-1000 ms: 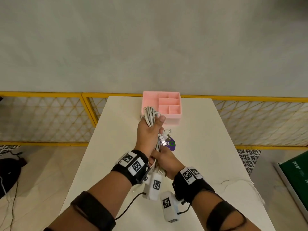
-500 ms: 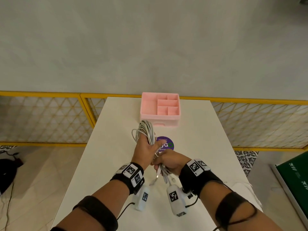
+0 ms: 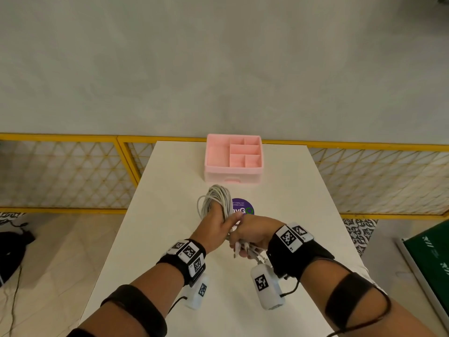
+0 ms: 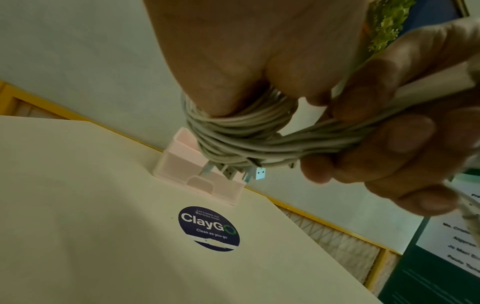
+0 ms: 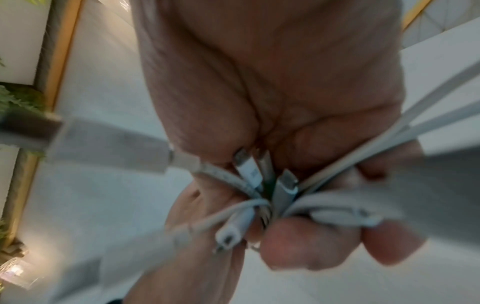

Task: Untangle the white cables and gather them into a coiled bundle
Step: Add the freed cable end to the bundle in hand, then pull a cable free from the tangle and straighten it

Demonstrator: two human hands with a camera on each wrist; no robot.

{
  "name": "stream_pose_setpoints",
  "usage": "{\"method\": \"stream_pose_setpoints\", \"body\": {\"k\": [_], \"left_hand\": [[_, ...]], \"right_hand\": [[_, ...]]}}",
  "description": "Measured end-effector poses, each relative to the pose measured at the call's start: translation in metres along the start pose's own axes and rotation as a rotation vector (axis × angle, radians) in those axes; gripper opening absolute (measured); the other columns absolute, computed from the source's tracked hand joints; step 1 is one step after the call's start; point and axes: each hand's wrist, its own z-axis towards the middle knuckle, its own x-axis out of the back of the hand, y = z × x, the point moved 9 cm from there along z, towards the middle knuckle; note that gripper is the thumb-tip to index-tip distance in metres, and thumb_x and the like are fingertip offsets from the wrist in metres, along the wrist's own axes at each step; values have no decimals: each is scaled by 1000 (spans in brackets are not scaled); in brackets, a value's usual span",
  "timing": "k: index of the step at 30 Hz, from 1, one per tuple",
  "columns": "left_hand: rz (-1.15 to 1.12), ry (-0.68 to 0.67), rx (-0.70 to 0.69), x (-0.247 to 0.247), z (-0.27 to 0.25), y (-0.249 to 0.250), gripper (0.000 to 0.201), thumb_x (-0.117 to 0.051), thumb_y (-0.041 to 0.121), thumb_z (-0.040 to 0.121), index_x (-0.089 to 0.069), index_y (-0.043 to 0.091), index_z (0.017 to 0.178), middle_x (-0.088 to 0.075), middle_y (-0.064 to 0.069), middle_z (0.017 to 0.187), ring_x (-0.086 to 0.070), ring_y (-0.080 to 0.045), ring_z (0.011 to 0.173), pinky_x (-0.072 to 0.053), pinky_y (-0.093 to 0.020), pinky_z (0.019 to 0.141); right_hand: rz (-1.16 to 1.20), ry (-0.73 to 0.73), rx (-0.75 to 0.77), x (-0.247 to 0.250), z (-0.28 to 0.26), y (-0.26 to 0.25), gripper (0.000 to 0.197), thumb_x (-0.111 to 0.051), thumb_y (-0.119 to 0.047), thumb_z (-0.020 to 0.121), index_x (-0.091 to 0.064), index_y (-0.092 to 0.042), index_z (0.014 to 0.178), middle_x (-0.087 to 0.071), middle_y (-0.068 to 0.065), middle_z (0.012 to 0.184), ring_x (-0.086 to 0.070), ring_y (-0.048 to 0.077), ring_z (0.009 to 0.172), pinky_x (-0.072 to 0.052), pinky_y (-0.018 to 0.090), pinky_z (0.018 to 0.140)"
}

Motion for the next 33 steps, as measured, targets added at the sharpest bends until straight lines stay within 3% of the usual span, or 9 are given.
{"method": "stream_pose_setpoints", "body": {"k": [5, 9, 13, 17, 21, 25, 28, 30, 33], "left_hand": [[-193, -159, -16, -7, -19, 21, 37, -44, 39, 104, -37, 27, 138, -55, 16, 127, -51, 17, 113, -43, -16, 102], [-169, -341, 23, -18, -22, 24, 75, -67, 60, 81, -31, 30, 140, -56, 14, 125, -55, 1, 115, -46, -18, 96], [226, -369, 92, -22, -20, 15, 89, -91, 46, 61, -36, 25, 128, -54, 13, 116, -57, -7, 108, -50, -24, 90], [192, -316, -10, -29, -19, 29, 41, -77, 22, 82, -55, 19, 117, -64, 3, 108, -58, 1, 89, -46, -9, 73], [-39, -428, 219, -36, -25, 13, 12, -67, 15, 85, -60, 23, 91, -65, 0, 79, -65, -12, 69, -49, -25, 67], [-292, -414, 403, -35, -36, -5, 19, -67, 22, 79, -59, 11, 66, -59, -9, 62, -56, -22, 62, -43, -37, 78], [-490, -384, 491, -34, -39, -5, 16, -66, 15, 84, -55, 4, 80, -53, -6, 60, -54, -18, 55, -45, -30, 70], [-614, -368, 552, -34, -38, -4, 12, -62, 11, 93, -54, 4, 86, -50, -3, 61, -54, -15, 52, -47, -24, 59], [-730, -384, 624, -37, -38, -2, 13, -59, 13, 96, -56, 6, 85, -48, 0, 61, -53, -13, 52, -45, -22, 52]], "right_hand": [[31, -25, 4, 12, -9, -4, 8, -65, 0, 78, -64, 2, 86, -63, 19, 71, -56, 24, 52, -44, 28, 54], [6, -94, -20, 20, -16, -5, 7, -68, -7, 79, -73, -1, 78, -66, 16, 70, -58, 21, 56, -50, 30, 59], [15, -134, -67, 22, -20, -7, 11, -67, -6, 85, -70, 4, 86, -67, 18, 71, -60, 22, 53, -54, 29, 57], [2, -164, -73, 23, -26, -12, 17, -64, -8, 91, -69, 3, 79, -67, 16, 65, -62, 19, 48, -53, 23, 49], [60, -27, -15, 53, -30, -15, 45, -56, -38, 100, -69, 1, 84, -68, 17, 65, -62, 22, 47, -52, 26, 48], [63, 103, 103, 92, -28, -20, 57, -52, -54, 97, -66, 0, 106, -69, 22, 74, -57, 28, 57, -52, 33, 63], [-156, 258, 326, 115, -28, -31, 38, -65, -45, 92, -64, -14, 115, -73, 10, 80, -60, 22, 65, -51, 34, 71], [-354, 391, 488, 120, -38, -38, 42, -70, -34, 89, -57, -25, 128, -70, 0, 104, -65, 19, 91, -53, 36, 88], [-585, 463, 805, 97, -61, -50, 75, -69, -23, 82, -35, -25, 150, -44, 0, 146, -43, 18, 133, -36, 35, 113]]}}
